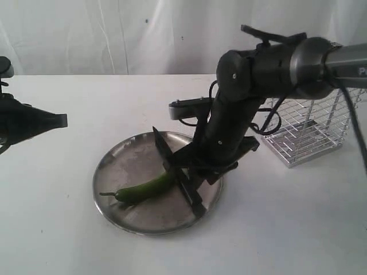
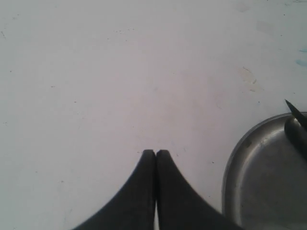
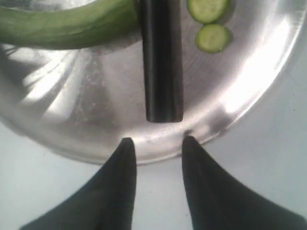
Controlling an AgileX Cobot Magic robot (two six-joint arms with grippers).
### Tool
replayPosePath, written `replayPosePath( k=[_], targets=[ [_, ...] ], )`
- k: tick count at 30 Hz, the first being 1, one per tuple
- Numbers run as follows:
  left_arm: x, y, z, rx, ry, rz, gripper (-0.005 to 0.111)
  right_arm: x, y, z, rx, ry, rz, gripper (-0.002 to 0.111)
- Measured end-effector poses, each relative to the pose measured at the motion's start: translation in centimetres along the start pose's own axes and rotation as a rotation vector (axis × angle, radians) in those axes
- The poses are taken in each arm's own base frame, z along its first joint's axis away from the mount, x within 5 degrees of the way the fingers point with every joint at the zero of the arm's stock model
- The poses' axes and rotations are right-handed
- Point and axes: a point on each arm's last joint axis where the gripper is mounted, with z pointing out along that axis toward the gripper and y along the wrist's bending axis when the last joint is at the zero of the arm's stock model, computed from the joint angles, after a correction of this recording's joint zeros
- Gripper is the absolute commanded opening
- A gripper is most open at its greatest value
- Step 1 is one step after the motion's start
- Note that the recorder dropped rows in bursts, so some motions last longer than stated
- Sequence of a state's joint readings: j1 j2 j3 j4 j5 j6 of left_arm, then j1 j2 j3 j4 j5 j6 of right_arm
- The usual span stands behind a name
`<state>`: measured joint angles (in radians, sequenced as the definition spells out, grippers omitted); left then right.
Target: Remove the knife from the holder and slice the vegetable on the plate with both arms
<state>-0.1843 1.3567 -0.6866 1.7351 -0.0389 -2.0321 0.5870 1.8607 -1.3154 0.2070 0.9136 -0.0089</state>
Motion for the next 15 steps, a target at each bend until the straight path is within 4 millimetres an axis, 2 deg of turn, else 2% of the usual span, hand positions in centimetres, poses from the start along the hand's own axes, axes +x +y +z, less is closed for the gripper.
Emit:
replayPosePath(
  k=[2,5,7,9,12,15],
  targets=[
    [0.0,-0.1,0.0,0.014,0.004,0.014,0.0,0.3,0.4,-2.7,-0.008,-0.053,-0.031,0.002],
    [0.2,-0.2,-0.2,0.028,0.008,0.024,0.0,0.8,0.7,-7.8,0.038,-0.223,-0.106,0.0],
    [0.5,0.0,-0.7,0.02,0.004,0.031,0.0,1.2,-0.2,-12.1,0.147,-0.397,-0.114,0.0],
    [0.9,0.4,-1.2,-0.002,-0.002,0.047,0.0,1.9,-2.1,-15.8,0.275,-0.537,-0.041,0.0],
    [1.4,1.0,-2.0,-0.036,-0.016,0.055,0.0,4.2,-6.5,-20.9,0.489,-0.668,0.152,0.0],
    [1.5,1.2,-2.7,-0.044,-0.033,0.052,0.0,7.7,-9.6,-23.5,0.621,-0.707,0.28,0.0]
  ],
)
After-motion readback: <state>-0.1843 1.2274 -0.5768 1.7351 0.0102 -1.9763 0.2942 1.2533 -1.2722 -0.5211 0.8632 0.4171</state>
